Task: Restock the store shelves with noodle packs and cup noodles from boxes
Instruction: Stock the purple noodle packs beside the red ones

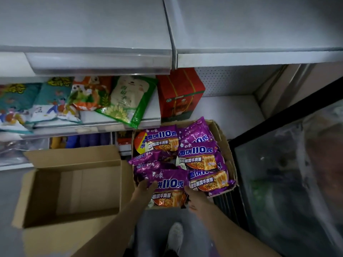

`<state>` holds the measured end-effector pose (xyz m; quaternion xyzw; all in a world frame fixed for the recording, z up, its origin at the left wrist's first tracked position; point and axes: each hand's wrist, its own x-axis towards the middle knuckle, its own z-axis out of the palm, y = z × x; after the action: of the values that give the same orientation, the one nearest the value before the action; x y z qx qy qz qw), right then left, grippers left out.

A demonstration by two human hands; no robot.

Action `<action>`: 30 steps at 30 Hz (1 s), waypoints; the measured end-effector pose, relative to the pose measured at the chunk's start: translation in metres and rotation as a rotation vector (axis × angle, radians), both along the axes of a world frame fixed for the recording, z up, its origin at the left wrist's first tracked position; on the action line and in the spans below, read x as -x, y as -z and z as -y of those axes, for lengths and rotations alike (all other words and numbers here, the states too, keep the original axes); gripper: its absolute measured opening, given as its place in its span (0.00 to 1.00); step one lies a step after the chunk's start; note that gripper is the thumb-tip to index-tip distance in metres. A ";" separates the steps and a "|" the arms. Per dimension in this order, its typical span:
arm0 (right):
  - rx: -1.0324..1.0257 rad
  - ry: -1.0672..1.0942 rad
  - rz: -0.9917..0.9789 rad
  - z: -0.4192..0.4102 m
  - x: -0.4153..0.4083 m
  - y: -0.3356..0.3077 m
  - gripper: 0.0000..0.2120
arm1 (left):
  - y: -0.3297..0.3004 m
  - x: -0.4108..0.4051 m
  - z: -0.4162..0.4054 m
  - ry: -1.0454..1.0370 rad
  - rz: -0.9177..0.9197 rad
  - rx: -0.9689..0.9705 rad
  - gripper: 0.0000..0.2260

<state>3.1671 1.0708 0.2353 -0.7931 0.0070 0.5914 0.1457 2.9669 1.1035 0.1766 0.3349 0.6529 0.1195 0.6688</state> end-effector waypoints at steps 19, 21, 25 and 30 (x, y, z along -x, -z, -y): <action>-0.139 -0.109 -0.074 0.011 -0.005 0.046 0.16 | 0.015 -0.008 0.015 -0.378 0.098 0.158 0.32; -0.191 -0.103 -0.077 0.014 -0.008 0.033 0.15 | -0.007 -0.009 0.016 -0.429 0.125 0.171 0.26; -0.277 -0.028 -0.084 0.009 -0.011 -0.005 0.14 | -0.049 -0.011 0.013 -0.516 0.121 0.178 0.16; -0.475 -0.034 -0.068 -0.014 -0.012 -0.081 0.14 | -0.119 -0.017 0.002 -0.637 0.208 0.107 0.10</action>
<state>3.1788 1.0848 0.3167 -0.7163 -0.1407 0.6050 0.3179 2.9843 1.1011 0.2959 0.0644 0.6585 0.3215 0.6773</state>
